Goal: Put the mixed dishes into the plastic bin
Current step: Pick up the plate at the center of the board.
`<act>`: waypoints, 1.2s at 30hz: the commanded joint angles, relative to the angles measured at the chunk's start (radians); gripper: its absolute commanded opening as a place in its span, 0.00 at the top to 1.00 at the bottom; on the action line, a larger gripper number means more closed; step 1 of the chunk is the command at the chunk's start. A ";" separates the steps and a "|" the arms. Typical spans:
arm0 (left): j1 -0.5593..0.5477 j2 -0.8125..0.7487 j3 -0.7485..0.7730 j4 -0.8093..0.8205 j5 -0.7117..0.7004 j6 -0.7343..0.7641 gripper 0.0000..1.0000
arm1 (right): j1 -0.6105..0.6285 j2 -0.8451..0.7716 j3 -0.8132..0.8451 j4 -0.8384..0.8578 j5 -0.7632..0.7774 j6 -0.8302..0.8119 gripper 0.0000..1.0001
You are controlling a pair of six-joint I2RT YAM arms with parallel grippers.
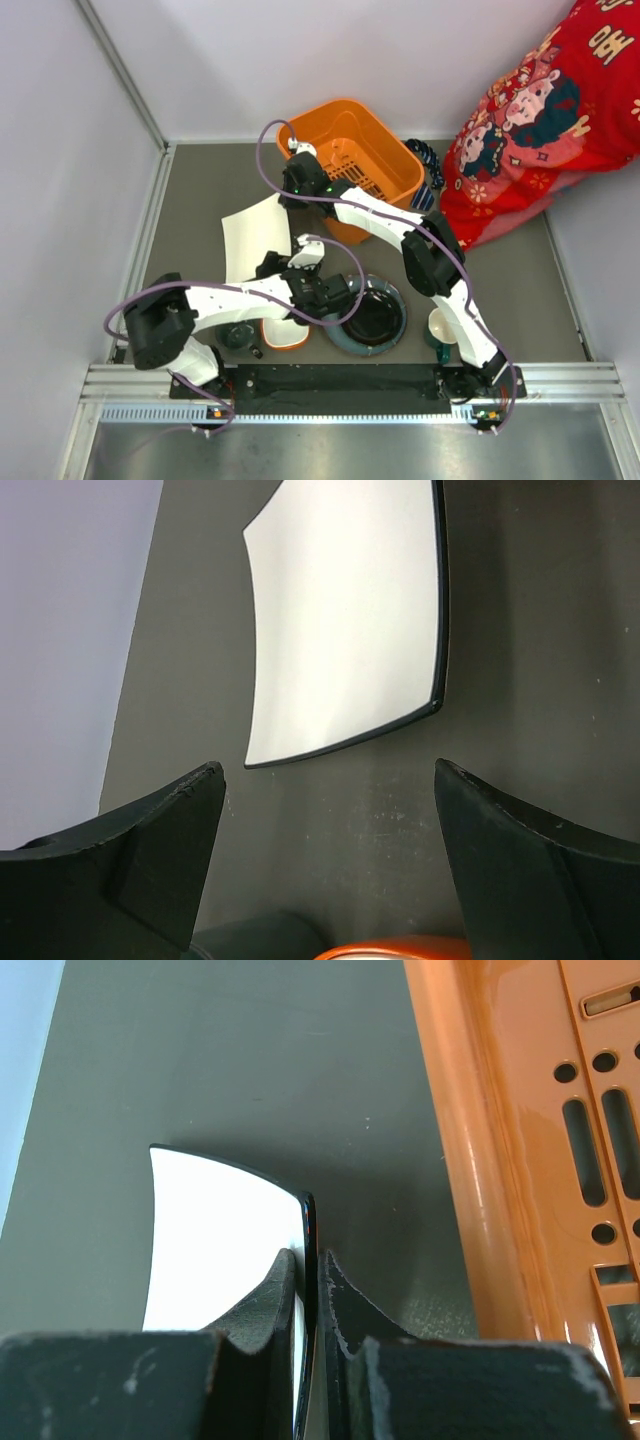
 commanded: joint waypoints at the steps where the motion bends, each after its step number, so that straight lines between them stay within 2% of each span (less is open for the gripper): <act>1: -0.006 0.051 0.008 -0.013 -0.063 -0.052 0.10 | -0.006 -0.018 0.032 0.026 0.000 -0.029 1.00; 6: -0.004 0.064 0.013 -0.004 -0.100 -0.042 0.13 | -0.007 -0.017 0.032 0.026 -0.011 -0.029 1.00; 7: -0.004 0.064 0.010 0.012 -0.098 -0.026 0.17 | -0.009 -0.017 0.032 0.026 -0.012 -0.028 1.00; 14: 0.013 0.079 0.004 0.029 -0.110 0.000 0.30 | -0.009 -0.021 0.034 0.022 -0.012 -0.029 1.00; 26: 0.057 0.101 -0.027 0.216 -0.101 0.212 0.33 | -0.010 -0.031 0.032 0.016 -0.022 -0.027 1.00; 30: 0.092 0.062 -0.071 0.352 -0.048 0.329 0.33 | -0.007 -0.031 0.032 0.015 -0.023 -0.026 1.00; 36: 0.168 0.009 -0.101 0.438 0.051 0.430 0.34 | -0.009 -0.034 0.029 0.016 -0.022 -0.023 1.00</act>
